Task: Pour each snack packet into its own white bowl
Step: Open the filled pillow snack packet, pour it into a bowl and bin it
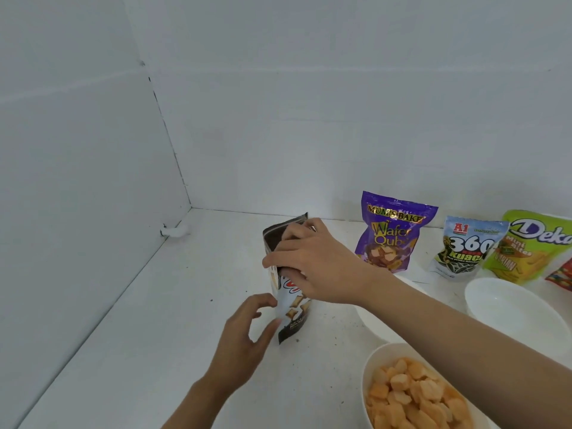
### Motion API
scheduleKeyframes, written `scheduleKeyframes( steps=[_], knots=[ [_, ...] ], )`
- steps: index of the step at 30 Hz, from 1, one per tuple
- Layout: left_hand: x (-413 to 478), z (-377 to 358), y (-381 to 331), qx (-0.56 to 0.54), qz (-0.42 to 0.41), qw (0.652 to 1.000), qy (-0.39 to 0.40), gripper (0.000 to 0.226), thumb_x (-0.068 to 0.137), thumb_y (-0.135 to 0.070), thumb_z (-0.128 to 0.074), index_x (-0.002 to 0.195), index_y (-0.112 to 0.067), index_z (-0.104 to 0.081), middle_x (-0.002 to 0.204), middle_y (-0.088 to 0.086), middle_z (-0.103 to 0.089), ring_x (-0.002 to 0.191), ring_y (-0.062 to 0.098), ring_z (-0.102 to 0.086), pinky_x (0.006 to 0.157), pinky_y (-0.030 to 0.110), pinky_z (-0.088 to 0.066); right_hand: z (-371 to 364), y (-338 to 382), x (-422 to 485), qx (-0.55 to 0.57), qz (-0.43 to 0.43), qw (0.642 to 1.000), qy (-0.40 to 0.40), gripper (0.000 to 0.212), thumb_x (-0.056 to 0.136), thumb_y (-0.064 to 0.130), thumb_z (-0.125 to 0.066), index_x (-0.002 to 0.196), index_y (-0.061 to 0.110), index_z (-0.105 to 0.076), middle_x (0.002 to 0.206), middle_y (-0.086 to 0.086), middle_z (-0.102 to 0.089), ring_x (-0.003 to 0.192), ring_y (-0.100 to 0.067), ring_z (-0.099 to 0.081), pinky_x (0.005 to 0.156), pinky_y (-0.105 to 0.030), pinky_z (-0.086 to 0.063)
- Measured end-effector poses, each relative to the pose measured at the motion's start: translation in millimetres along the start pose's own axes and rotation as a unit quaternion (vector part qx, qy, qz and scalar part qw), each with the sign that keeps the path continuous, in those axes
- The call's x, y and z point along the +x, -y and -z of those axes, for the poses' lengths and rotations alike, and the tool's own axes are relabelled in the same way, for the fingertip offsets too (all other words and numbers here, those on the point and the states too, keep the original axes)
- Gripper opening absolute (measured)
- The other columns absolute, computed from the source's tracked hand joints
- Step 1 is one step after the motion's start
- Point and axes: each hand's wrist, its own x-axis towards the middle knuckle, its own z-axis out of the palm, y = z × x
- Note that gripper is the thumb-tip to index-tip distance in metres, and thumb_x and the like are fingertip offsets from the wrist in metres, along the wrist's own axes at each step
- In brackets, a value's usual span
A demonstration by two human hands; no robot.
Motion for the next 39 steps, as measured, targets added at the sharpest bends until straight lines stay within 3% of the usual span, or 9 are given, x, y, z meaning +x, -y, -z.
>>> scheduleKeyframes(
  steps=[7,11,14,17,19,22,28,31,39],
  knots=[
    [-11.7,-17.0,2.9,-0.012,0.018,0.997,-0.078,0.041,0.094,-0.025,-0.063,0.120,-0.049,-0.044,0.126,-0.044,-0.046,0.118,-0.008,-0.053,0.095,0.009,-0.048,6.9,2.5,21.0,0.070,-0.016,0.997,-0.001,0.017,0.090,0.017,-0.064,0.101,0.026,-0.072,0.102,0.010,-0.071,0.127,-0.011,-0.047,0.118,-0.052,-0.013],
    [-13.3,-9.2,-2.7,-0.027,-0.046,0.988,-0.143,0.063,0.091,-0.011,-0.066,0.127,-0.057,-0.044,0.136,-0.018,-0.050,0.130,-0.001,-0.048,0.096,0.007,-0.045,24.3,-3.4,32.2,0.161,-0.104,0.980,-0.047,0.014,0.090,0.018,-0.066,0.100,0.026,-0.071,0.105,0.016,-0.062,0.125,-0.006,-0.047,0.118,-0.047,-0.018],
    [-8.7,1.0,-4.3,-0.037,-0.069,0.985,-0.153,0.052,0.092,-0.004,-0.063,0.128,-0.042,-0.058,0.138,-0.001,-0.054,0.133,0.008,-0.049,0.096,0.009,-0.046,36.4,-3.5,31.1,0.187,-0.170,0.960,-0.123,0.011,0.090,0.016,-0.067,0.098,0.023,-0.072,0.105,0.017,-0.064,0.122,-0.004,-0.050,0.119,-0.045,-0.018],
    [-4.4,9.8,-0.3,-0.056,-0.038,0.985,-0.161,0.034,0.092,-0.008,-0.066,0.121,-0.026,-0.070,0.141,0.000,-0.054,0.138,0.015,-0.048,0.101,0.012,-0.045,48.2,-1.6,22.1,0.239,-0.212,0.930,-0.183,0.010,0.092,0.012,-0.066,0.097,0.019,-0.071,0.101,0.014,-0.070,0.104,-0.005,-0.060,0.108,-0.047,-0.040],
    [-3.9,14.4,1.3,-0.135,-0.001,0.978,-0.158,0.036,0.091,-0.013,-0.069,0.125,-0.024,-0.068,0.143,-0.007,-0.054,0.140,0.018,-0.047,0.110,0.025,-0.045,58.0,-2.5,17.0,0.292,-0.234,0.903,-0.211,0.011,0.093,0.009,-0.065,0.096,0.017,-0.071,0.095,0.014,-0.071,0.093,-0.008,-0.065,0.090,-0.036,-0.054],
    [0.7,20.5,-6.4,-0.288,0.040,0.948,-0.130,0.046,0.090,-0.006,-0.071,0.133,-0.019,-0.063,0.144,0.000,-0.058,0.139,0.018,-0.050,0.113,0.049,-0.041,70.2,-9.2,11.5,0.341,-0.262,0.867,-0.252,0.013,0.093,0.005,-0.064,0.095,0.014,-0.072,0.088,0.015,-0.070,0.087,-0.005,-0.066,0.080,-0.023,-0.054],
    [30.0,10.1,-36.7,-0.393,0.043,0.912,-0.111,0.056,0.087,-0.013,-0.066,0.141,-0.024,-0.057,0.143,-0.001,-0.059,0.134,0.022,-0.055,0.104,0.035,-0.052,85.4,-23.5,-6.7,0.411,-0.298,0.817,-0.275,0.013,0.096,0.006,-0.061,0.099,0.017,-0.065,0.079,-0.004,-0.067,0.080,-0.013,-0.072,0.066,-0.030,-0.060],
    [43.3,-1.3,-50.0,-0.412,0.048,0.903,-0.111,0.053,0.087,-0.022,-0.069,0.139,-0.019,-0.057,0.140,0.002,-0.059,0.127,0.027,-0.060,0.097,0.046,-0.057,91.5,-30.9,-18.6,0.459,-0.317,0.778,-0.289,0.016,0.097,0.004,-0.059,0.099,0.020,-0.057,0.078,-0.016,-0.068,0.070,-0.016,-0.073,0.054,-0.026,-0.055],
    [61.4,-14.9,-60.8,-0.376,0.085,0.916,-0.113,0.041,0.089,-0.013,-0.064,0.129,-0.026,-0.062,0.134,0.007,-0.060,0.120,0.032,-0.064,0.089,0.051,-0.059,92.0,-70.1,-62.2,0.477,-0.310,0.795,-0.209,0.019,0.097,0.015,-0.064,0.113,0.026,-0.063,0.096,-0.007,-0.074,0.086,-0.019,-0.075,0.071,-0.042,-0.064]
  ],
)
